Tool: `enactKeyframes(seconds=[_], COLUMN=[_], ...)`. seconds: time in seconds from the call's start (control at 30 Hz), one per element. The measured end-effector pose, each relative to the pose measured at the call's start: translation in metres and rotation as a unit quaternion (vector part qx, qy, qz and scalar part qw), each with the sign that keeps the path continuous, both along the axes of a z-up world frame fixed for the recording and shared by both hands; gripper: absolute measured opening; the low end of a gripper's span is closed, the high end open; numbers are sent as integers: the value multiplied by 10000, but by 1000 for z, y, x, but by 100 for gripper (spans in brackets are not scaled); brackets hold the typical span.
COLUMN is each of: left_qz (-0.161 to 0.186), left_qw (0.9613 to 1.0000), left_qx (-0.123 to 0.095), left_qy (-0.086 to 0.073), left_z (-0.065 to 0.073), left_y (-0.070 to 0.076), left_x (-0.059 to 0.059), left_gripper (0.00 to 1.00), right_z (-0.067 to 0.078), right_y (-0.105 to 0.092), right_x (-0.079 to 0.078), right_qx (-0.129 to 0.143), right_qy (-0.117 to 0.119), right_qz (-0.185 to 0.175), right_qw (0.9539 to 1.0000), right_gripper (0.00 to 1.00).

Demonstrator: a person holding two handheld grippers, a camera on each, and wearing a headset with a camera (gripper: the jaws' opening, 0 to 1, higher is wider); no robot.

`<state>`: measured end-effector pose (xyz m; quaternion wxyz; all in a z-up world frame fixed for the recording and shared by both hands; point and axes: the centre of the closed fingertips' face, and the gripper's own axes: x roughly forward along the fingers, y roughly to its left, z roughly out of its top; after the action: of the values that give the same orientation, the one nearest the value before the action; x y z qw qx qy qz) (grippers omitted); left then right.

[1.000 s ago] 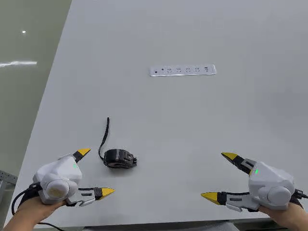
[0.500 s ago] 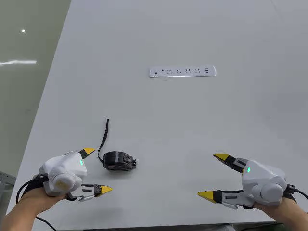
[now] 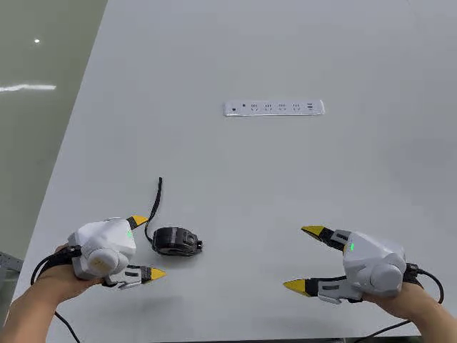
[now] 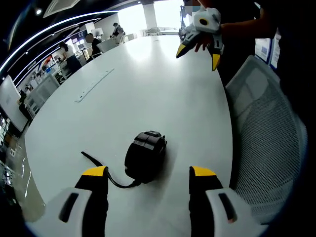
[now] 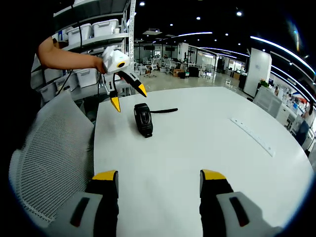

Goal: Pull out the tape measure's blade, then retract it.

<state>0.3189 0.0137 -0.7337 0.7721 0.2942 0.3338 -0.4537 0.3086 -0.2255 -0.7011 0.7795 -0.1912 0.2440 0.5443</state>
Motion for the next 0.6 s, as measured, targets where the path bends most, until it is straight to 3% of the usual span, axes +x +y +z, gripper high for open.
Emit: enactKeyframes(seconds=[0.3,0.6], left_qz=[-387,-746], left_qw=[9990,9960], left_qx=[148,413], left_qy=[163,270], left_z=[-14,-28], left_y=[-7,-4], left_x=[3,11], left_gripper=[60,55], right_z=[-7,-14], right_y=[15,34], right_x=[5,13], right_qx=[-35,-38], right_qy=[69,107], right_qz=[273,506], right_qw=[9996,9987], right_gripper=[66,63])
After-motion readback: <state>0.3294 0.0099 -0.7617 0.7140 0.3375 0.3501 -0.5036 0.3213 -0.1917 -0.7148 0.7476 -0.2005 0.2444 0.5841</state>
